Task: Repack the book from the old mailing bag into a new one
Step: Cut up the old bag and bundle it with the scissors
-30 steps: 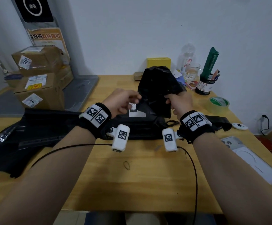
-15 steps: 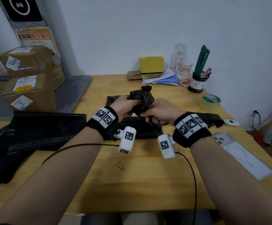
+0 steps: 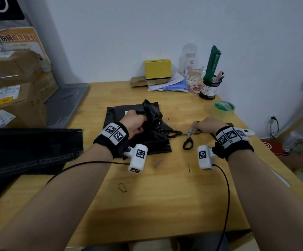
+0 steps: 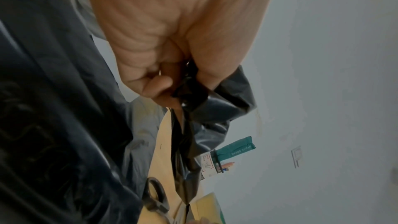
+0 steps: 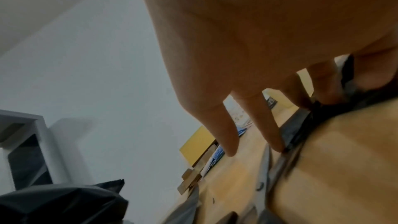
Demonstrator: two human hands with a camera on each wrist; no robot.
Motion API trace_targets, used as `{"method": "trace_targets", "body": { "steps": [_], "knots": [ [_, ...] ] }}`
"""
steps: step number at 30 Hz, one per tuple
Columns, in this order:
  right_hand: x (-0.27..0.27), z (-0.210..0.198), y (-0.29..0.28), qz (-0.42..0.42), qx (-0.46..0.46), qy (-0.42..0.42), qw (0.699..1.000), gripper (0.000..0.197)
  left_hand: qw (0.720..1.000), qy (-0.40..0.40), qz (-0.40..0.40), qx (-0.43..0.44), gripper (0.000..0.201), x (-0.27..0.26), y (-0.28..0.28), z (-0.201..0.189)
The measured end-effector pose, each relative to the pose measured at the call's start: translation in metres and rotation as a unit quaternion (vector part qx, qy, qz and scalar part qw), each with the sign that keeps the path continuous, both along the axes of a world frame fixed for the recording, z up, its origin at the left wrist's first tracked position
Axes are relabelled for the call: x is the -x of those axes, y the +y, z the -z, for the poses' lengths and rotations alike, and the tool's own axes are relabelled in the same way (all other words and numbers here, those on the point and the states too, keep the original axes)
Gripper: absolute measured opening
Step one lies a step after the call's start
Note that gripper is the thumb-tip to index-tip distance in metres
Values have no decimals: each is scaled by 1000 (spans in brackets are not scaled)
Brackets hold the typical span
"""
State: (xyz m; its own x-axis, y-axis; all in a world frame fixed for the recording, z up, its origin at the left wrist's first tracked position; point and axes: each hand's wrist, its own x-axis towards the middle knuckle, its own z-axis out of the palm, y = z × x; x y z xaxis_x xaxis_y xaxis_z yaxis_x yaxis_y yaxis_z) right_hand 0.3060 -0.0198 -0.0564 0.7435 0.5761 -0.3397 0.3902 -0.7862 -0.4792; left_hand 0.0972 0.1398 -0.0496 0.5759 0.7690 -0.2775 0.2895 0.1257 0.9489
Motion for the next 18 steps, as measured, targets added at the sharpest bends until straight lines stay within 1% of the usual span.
{"method": "trace_targets", "body": {
  "steps": [1,2,3,5,6,8,10,12,14,16,17,18],
  "knots": [
    [0,2,0,-5,2,-1,1000,46,1000,-2,0,1,12,-1,0,1],
    [-2,3,0,-4,0,1,1000,43,1000,-3,1,3,13,-3,-1,2],
    [-2,3,-1,-4,0,7,1000,47,1000,-4,2,4,13,-4,0,3],
    [-3,3,-1,4,11,10,1000,66,1000,-6,3,7,14,-5,1,6],
    [-2,3,-1,9,15,9,1000,71,1000,-7,3,8,14,-5,1,6],
    [-1,5,-1,19,16,0,1000,72,1000,-12,3,11,16,-5,1,8],
    [2,4,0,23,-3,-14,1000,66,1000,-17,-2,9,17,-3,0,9],
    [10,-5,1,22,-67,-30,997,58,1000,-19,-12,3,17,-2,0,10],
    [24,-20,5,3,-186,-19,982,48,999,-22,-23,-7,15,-1,0,12],
    [43,-35,11,-36,-306,23,951,40,998,-24,-43,-26,10,0,1,12],
    [53,-40,15,-63,-349,47,934,36,997,-29,-56,-35,10,1,1,12],
    [63,-42,18,-92,-373,71,921,31,996,-37,-65,-41,12,1,0,12]
  ]
}}
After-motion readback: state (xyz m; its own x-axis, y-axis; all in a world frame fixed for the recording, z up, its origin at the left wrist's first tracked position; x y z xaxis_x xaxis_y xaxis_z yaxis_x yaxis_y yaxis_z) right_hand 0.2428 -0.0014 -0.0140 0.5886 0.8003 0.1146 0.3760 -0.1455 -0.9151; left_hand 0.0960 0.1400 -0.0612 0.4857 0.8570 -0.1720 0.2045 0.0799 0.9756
